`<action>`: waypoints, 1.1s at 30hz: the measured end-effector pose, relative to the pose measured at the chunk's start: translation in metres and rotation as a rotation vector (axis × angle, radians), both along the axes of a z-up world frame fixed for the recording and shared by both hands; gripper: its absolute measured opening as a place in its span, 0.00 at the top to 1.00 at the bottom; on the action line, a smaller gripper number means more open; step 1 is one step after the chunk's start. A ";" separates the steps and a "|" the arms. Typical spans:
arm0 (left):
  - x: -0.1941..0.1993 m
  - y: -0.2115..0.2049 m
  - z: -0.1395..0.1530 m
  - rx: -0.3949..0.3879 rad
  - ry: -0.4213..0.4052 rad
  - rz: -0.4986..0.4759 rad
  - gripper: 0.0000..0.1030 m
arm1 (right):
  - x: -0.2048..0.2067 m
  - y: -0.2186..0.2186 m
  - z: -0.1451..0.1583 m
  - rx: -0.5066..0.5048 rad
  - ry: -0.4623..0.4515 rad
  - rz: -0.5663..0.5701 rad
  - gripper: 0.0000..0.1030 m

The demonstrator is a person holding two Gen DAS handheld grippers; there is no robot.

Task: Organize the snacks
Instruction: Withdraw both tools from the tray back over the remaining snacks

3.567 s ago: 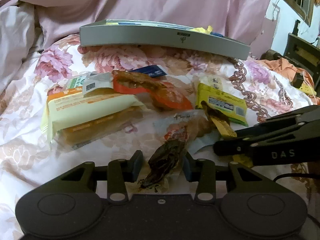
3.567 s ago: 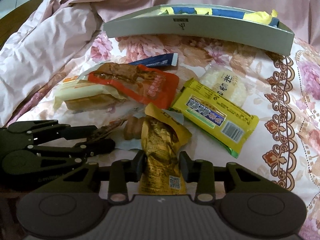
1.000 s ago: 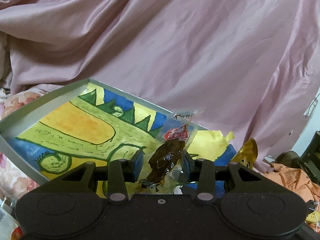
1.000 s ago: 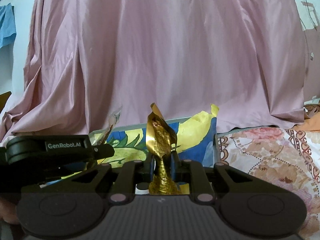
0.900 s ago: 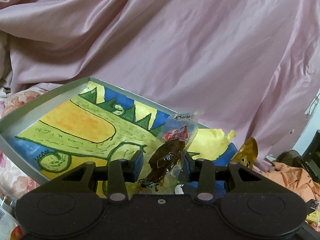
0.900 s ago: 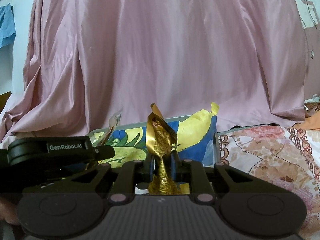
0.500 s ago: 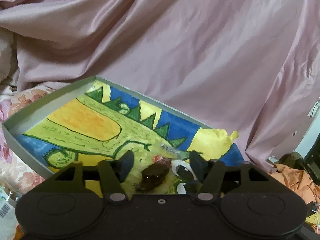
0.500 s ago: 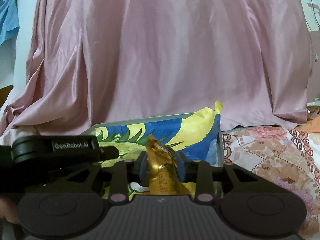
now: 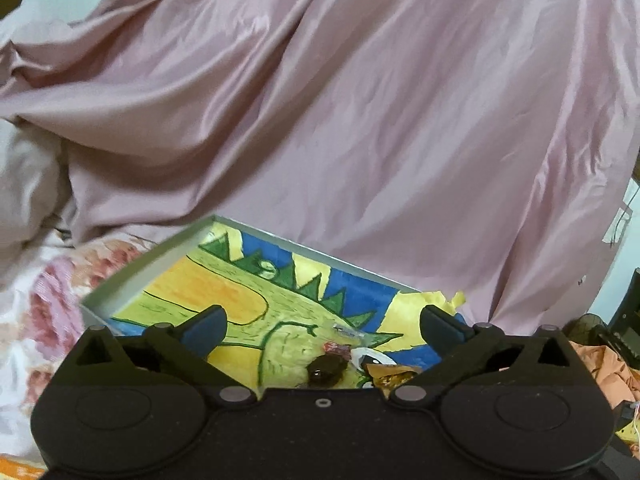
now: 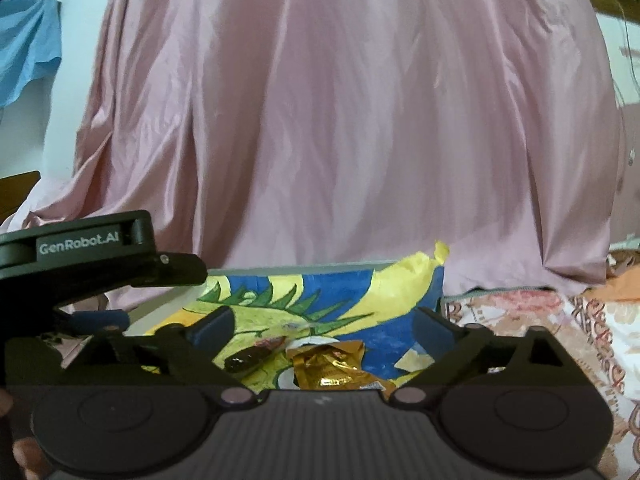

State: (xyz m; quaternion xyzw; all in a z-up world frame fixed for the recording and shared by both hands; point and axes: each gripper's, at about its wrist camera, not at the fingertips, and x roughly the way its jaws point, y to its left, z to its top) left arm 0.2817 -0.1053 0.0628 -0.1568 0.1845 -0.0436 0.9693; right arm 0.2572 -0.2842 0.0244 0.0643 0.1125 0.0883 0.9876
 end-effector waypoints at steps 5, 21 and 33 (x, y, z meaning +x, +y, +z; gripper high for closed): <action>-0.028 0.012 0.001 0.012 -0.017 0.003 0.01 | -0.025 0.000 0.006 -0.009 -0.042 0.001 0.00; -0.129 0.058 -0.024 0.025 0.057 -0.013 0.01 | -0.110 -0.001 0.004 0.030 0.066 -0.048 0.00; -0.177 0.078 -0.060 0.100 0.181 -0.087 0.01 | -0.148 0.011 -0.011 0.005 0.210 -0.066 0.00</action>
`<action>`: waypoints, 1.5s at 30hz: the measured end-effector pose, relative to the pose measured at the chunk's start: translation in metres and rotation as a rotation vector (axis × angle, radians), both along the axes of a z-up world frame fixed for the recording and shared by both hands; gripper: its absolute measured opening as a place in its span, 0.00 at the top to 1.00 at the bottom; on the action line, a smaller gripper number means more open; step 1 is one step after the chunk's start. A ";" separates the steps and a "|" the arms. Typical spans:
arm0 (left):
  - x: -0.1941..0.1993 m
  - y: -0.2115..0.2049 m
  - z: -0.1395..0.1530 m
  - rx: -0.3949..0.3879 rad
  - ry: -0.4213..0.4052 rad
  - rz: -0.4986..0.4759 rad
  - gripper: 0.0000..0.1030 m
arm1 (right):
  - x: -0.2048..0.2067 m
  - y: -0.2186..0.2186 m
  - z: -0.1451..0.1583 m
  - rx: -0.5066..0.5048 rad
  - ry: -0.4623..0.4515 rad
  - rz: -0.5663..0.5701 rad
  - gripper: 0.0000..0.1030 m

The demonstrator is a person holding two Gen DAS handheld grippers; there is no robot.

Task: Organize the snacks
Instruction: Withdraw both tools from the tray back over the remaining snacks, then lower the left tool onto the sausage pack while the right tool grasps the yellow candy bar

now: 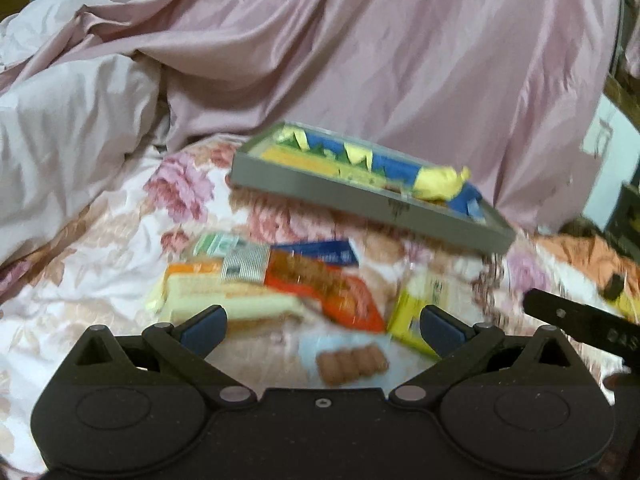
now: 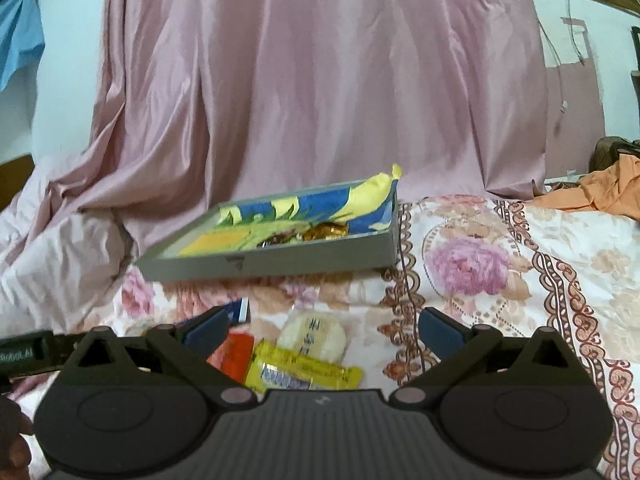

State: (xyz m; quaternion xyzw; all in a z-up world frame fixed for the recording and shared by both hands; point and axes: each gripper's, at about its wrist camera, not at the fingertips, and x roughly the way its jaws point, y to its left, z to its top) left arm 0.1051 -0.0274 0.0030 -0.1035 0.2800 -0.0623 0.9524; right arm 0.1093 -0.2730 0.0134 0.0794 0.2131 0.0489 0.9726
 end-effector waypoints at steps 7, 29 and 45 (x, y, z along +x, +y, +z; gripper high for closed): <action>-0.007 0.007 -0.022 0.055 0.048 -0.062 0.01 | 0.023 0.024 -0.020 -0.108 0.243 0.065 0.00; 0.033 -0.011 -0.060 0.191 0.128 -0.284 0.01 | 0.050 0.048 -0.046 -0.180 0.432 0.179 0.00; 0.066 -0.032 -0.061 0.245 0.089 -0.430 0.01 | 0.083 0.046 -0.041 -0.437 0.266 0.345 0.00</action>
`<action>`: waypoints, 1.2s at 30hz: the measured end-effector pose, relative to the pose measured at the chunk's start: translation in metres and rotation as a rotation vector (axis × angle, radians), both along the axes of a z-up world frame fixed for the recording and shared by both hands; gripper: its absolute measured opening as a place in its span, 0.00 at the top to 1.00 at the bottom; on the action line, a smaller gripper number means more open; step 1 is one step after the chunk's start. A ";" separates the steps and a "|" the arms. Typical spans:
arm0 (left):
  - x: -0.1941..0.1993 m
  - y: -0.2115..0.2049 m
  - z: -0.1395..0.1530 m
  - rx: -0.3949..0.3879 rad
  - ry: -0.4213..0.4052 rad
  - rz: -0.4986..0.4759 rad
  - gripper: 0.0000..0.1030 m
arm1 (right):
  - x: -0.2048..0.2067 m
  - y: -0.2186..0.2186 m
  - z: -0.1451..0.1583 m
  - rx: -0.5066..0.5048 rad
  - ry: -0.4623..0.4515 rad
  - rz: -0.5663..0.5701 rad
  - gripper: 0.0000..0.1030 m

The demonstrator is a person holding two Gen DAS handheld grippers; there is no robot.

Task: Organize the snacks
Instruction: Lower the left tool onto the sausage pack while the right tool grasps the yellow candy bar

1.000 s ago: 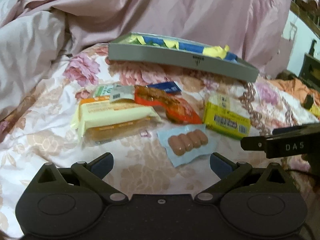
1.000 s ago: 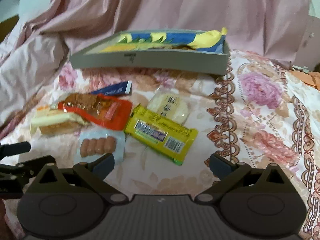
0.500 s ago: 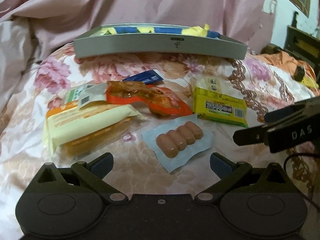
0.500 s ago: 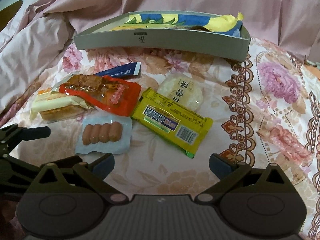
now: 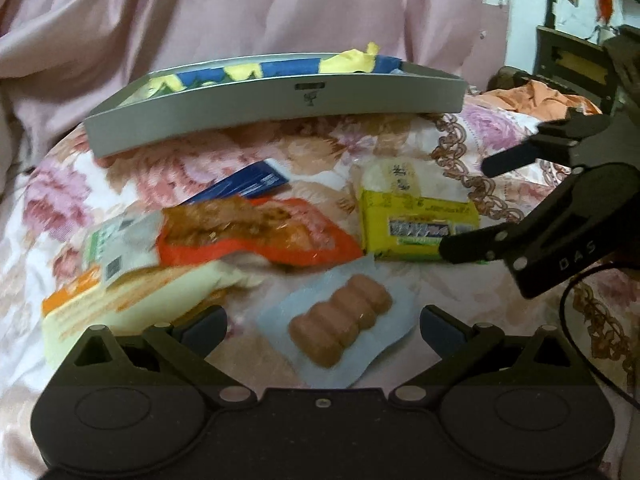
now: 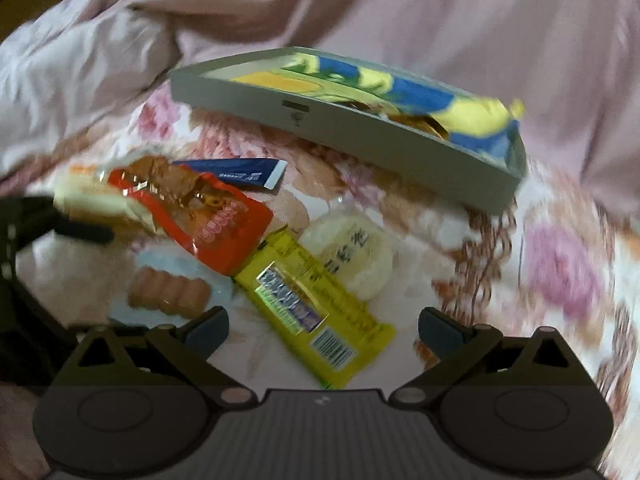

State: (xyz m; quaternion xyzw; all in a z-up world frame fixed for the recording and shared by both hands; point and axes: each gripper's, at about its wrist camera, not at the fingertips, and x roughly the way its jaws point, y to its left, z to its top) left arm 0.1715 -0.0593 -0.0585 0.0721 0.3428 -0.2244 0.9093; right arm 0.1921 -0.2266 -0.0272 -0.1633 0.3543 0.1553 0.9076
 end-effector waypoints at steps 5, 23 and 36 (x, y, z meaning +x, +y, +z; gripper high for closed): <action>0.011 -0.014 -0.006 0.029 0.015 -0.067 0.01 | 0.012 -0.008 -0.008 -0.031 0.044 0.097 0.00; 0.026 -0.029 -0.013 0.126 0.110 -0.158 0.08 | 0.014 -0.002 -0.027 -0.098 0.016 0.201 0.11; 0.006 -0.023 -0.007 0.042 0.188 -0.079 0.21 | 0.015 -0.005 -0.026 -0.053 0.095 0.198 0.28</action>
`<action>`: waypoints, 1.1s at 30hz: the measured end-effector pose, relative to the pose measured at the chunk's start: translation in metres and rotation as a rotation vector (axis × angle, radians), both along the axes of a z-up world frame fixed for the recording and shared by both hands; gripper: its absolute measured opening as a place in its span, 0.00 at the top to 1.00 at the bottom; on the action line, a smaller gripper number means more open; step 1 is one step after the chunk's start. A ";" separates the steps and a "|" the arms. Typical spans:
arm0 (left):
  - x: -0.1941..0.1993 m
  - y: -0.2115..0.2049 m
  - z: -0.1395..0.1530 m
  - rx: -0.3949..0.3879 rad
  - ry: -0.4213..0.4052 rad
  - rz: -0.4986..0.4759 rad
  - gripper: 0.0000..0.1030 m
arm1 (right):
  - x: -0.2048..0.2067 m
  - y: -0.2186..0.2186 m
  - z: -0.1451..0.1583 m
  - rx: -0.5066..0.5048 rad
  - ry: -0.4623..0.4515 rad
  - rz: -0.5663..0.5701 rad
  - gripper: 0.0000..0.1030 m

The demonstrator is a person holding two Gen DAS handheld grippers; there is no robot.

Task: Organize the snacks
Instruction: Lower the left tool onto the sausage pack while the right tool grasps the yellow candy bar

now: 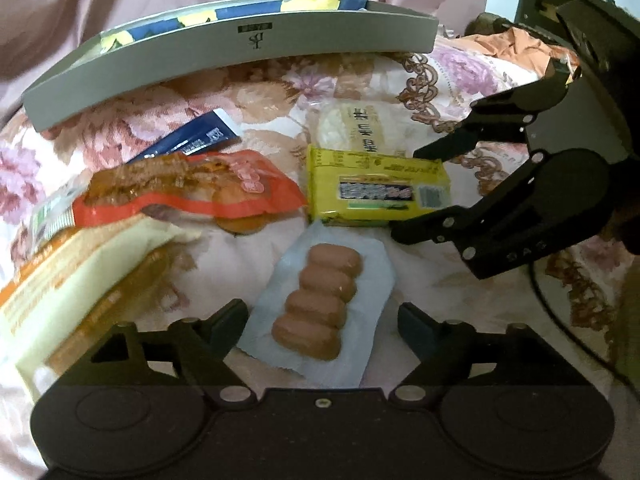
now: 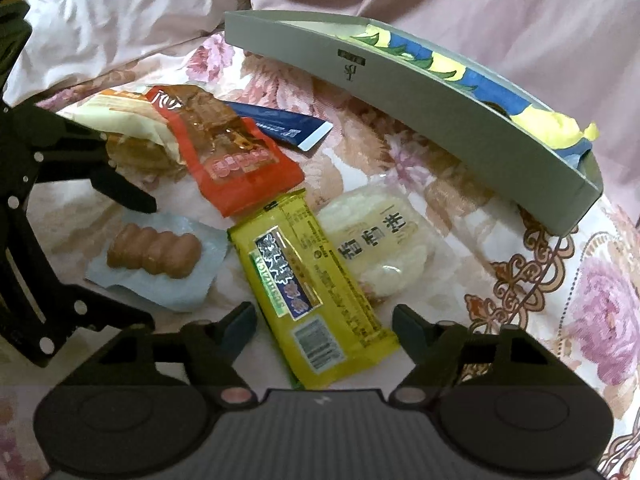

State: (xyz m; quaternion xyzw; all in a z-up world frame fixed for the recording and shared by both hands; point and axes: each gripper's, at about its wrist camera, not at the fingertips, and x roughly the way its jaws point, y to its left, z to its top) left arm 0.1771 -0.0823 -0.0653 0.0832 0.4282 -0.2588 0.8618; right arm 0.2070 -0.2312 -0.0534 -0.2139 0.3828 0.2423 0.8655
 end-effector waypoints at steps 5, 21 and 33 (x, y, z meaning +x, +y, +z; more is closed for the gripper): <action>-0.001 -0.005 0.001 0.004 0.007 -0.012 0.22 | -0.006 0.001 0.002 0.010 0.043 0.036 0.32; 0.006 -0.013 -0.001 0.031 -0.035 -0.013 0.38 | -0.009 0.011 -0.003 -0.027 -0.018 0.041 0.25; -0.010 -0.014 0.007 0.026 -0.064 0.142 0.47 | -0.032 0.029 -0.006 -0.109 -0.107 0.108 0.49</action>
